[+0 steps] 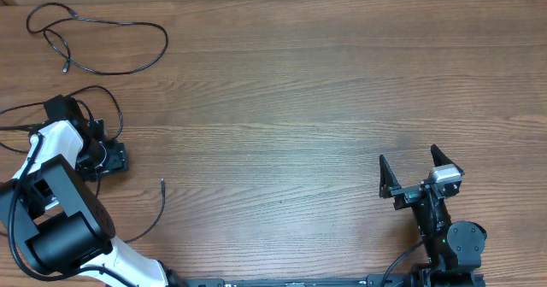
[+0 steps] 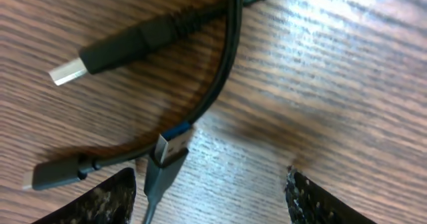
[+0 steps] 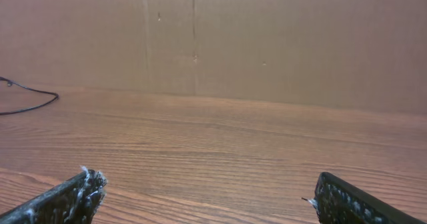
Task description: Untangle cables
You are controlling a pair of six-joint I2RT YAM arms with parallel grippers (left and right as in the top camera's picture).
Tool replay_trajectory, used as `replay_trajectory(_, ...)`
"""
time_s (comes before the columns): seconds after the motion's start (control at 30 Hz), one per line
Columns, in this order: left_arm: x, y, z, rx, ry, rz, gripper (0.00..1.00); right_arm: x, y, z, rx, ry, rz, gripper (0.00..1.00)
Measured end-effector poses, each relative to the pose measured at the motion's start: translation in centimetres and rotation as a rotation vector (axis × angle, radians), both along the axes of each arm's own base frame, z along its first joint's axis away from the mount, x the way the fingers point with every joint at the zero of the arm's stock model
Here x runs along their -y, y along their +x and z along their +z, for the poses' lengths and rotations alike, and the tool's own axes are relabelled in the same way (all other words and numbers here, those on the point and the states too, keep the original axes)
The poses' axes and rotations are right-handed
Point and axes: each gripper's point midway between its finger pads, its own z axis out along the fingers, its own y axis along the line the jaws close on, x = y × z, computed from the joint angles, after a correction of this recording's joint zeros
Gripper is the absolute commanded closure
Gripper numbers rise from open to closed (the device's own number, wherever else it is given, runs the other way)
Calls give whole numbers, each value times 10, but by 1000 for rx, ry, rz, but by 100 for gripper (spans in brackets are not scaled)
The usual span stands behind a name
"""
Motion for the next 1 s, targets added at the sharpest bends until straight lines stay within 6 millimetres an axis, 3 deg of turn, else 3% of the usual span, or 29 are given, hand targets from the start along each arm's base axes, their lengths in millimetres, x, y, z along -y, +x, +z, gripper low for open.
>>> replay_trajectory(0.63, 3, -1, -4, 55, -96, 10, 31, 0, 0, 0, 0, 0, 0, 0)
replay_trajectory(1.0, 3, -3, -5, 57, -87, -11, 56, 0, 0, 0, 0, -1, 0, 0)
